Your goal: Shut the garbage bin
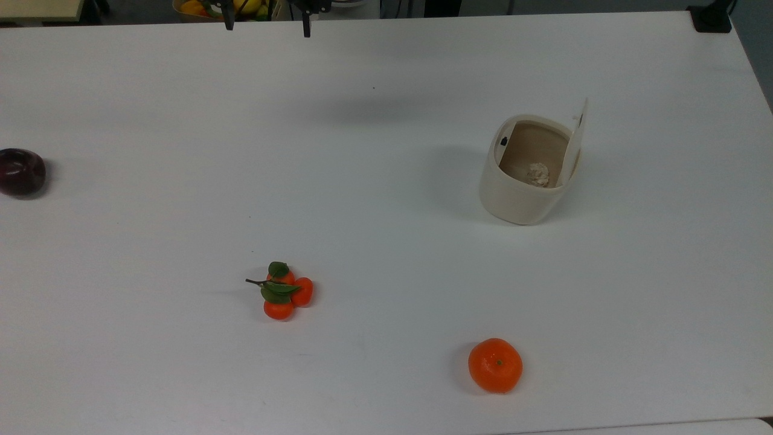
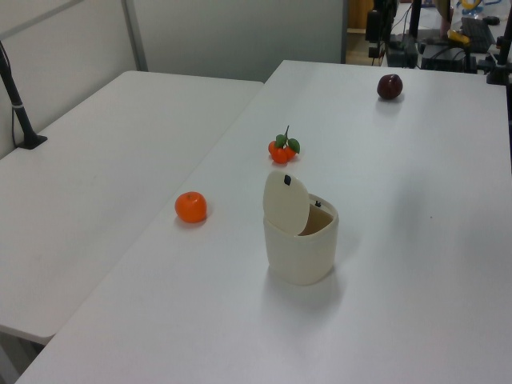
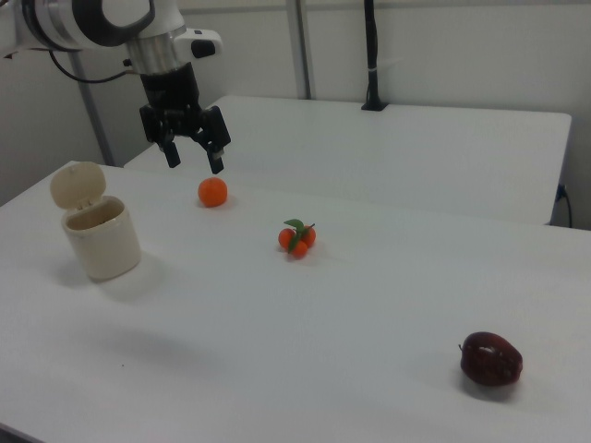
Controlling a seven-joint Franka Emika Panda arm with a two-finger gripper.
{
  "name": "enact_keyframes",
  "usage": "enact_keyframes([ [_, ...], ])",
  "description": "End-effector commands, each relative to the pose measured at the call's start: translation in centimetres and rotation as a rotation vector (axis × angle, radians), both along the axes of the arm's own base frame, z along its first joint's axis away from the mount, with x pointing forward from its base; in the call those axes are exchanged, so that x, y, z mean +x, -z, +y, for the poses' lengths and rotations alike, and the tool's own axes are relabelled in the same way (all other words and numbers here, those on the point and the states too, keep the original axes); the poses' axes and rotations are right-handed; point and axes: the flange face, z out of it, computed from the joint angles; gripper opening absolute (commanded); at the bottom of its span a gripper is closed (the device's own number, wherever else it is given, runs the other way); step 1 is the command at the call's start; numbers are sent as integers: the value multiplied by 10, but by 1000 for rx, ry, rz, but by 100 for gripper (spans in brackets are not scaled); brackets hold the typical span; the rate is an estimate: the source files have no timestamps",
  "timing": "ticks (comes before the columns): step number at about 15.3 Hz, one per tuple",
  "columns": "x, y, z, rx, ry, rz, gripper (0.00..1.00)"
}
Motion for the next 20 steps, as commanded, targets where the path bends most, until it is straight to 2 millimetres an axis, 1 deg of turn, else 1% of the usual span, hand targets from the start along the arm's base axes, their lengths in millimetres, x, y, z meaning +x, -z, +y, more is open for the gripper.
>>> enact_keyframes([
  [1,-12,-5,-7,-14,27,9,100],
  [12,-12,-5,-7,-12,27,7,100],
  [13,-12,-5,-7,-12,18,10,92],
  [14,-12,-5,-7,-12,17,10,80],
  [15,-12,-6,-7,-12,15,8,60],
  [16,-12,-6,-8,-9,18,7,24],
  [17,-12,-6,-8,-9,16,7,7],
  [18,-12,-6,-8,-9,16,7,0],
  [20,-12,-6,-8,-9,15,7,0],
])
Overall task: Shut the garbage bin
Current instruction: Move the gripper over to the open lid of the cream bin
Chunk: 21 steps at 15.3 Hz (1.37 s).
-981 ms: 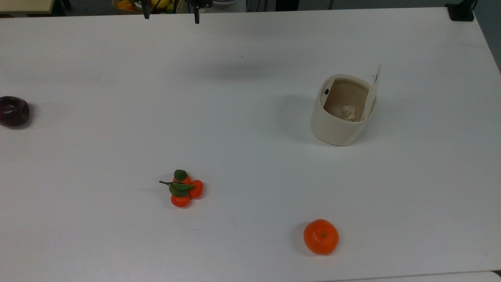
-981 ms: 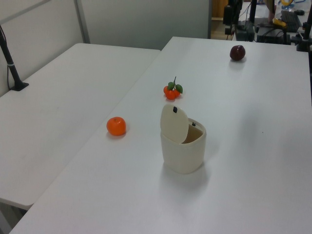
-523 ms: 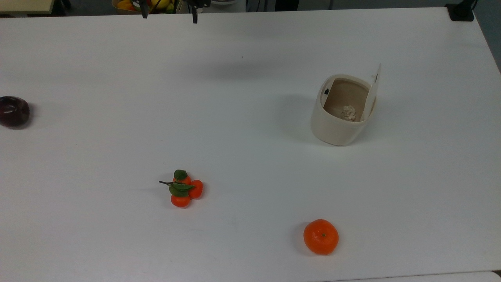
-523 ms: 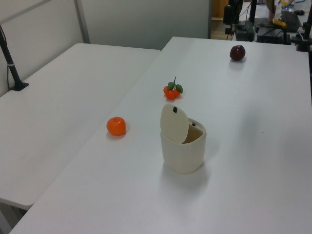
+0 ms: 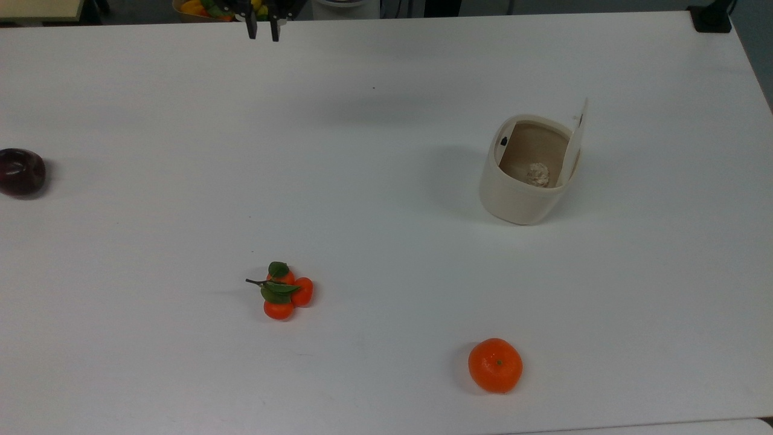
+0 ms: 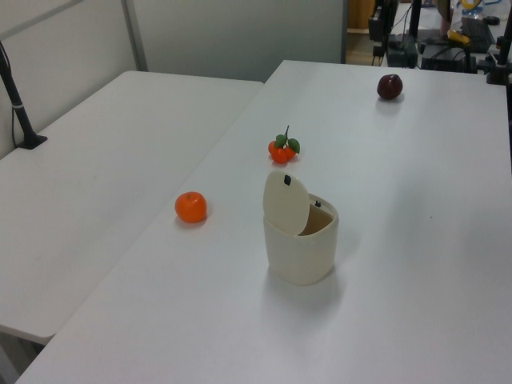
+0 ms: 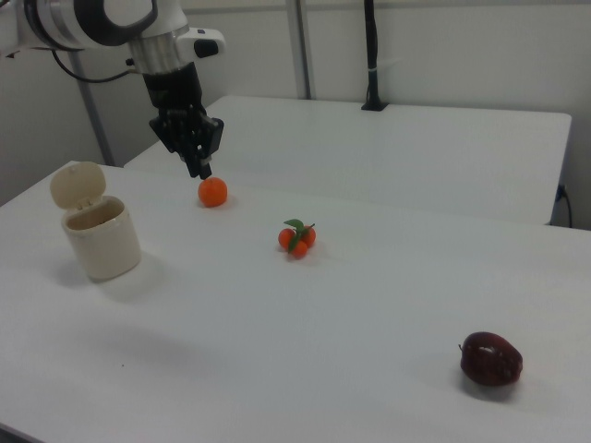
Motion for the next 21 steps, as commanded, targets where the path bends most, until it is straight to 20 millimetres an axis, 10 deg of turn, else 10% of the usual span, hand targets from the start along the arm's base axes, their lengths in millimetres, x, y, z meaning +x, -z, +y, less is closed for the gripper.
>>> enact_keyframes([
  [1,-12,-4,-1,-9,3,10,0],
  [7,2,11,32,7,-36,4,0],
  [21,17,37,289,124,-390,-382,0],
])
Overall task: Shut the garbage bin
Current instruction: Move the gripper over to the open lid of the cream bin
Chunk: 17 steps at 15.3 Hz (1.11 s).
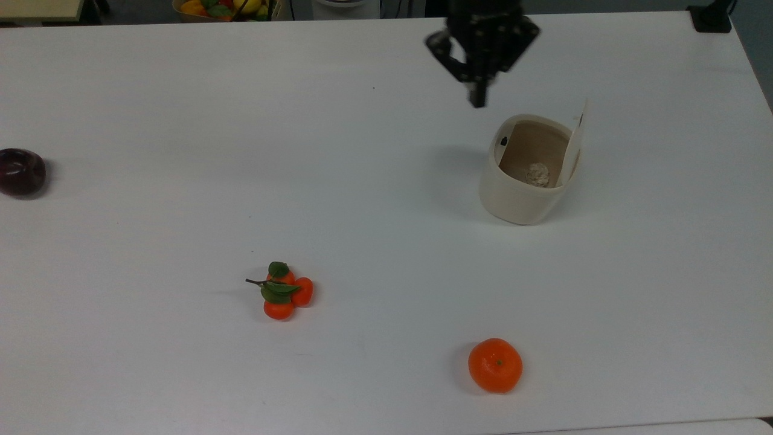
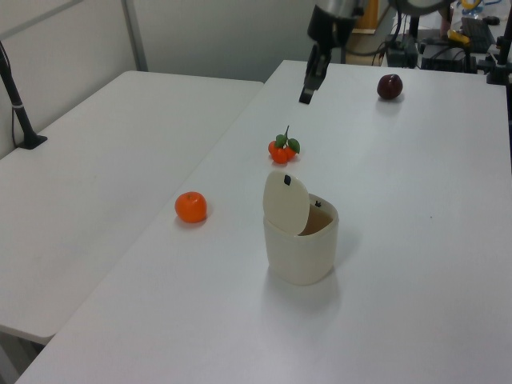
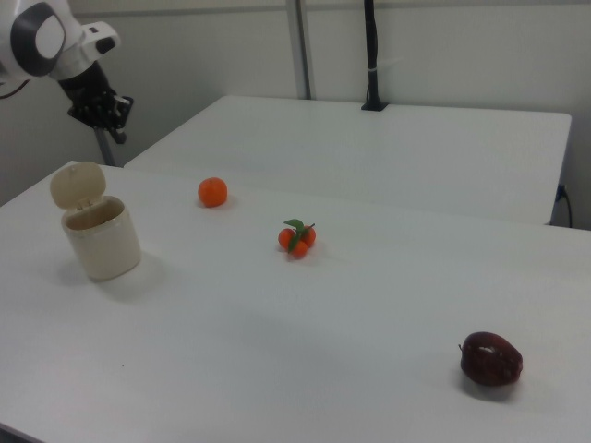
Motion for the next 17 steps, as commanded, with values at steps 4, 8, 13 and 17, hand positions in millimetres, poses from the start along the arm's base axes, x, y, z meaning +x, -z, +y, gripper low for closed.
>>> enact_keyframes([
  [4,-10,24,91,103,-100,-131,0],
  [8,-27,33,127,115,-163,-147,0],
  [13,-39,52,146,95,-202,-114,0],
  [17,-37,77,146,48,-235,-61,0],
])
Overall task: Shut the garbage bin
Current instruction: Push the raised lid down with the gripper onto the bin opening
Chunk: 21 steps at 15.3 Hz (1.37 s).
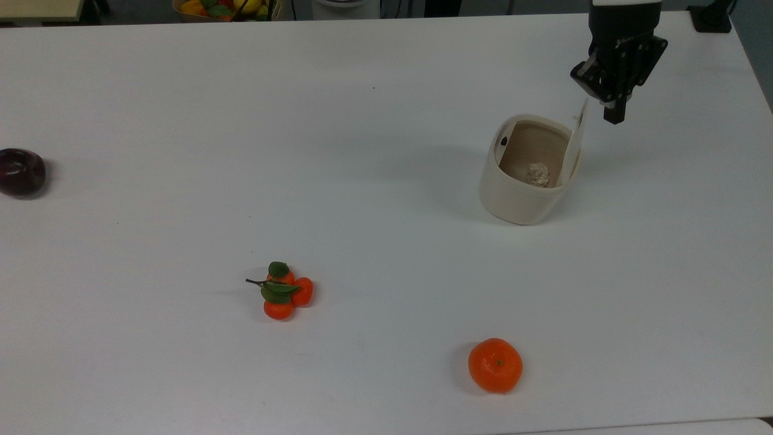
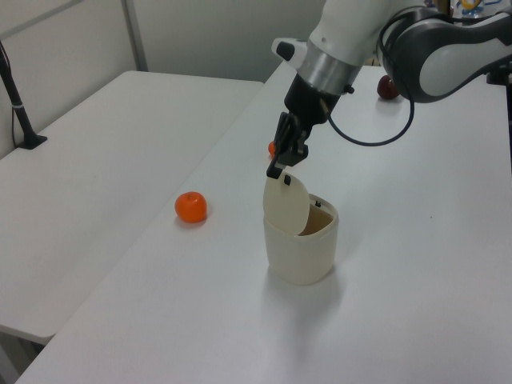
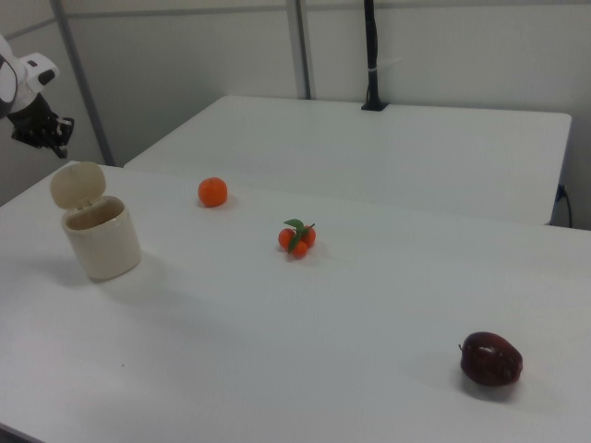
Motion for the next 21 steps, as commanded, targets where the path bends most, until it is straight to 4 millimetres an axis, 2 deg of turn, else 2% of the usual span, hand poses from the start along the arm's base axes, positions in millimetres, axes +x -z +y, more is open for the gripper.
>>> enact_keyframes([
  [1,-1,24,-5,-55,-43,53,0],
  [8,6,42,-37,-176,-78,166,0],
  [13,11,68,-59,-232,-110,214,0],
  [21,12,96,-64,-268,-130,266,0],
])
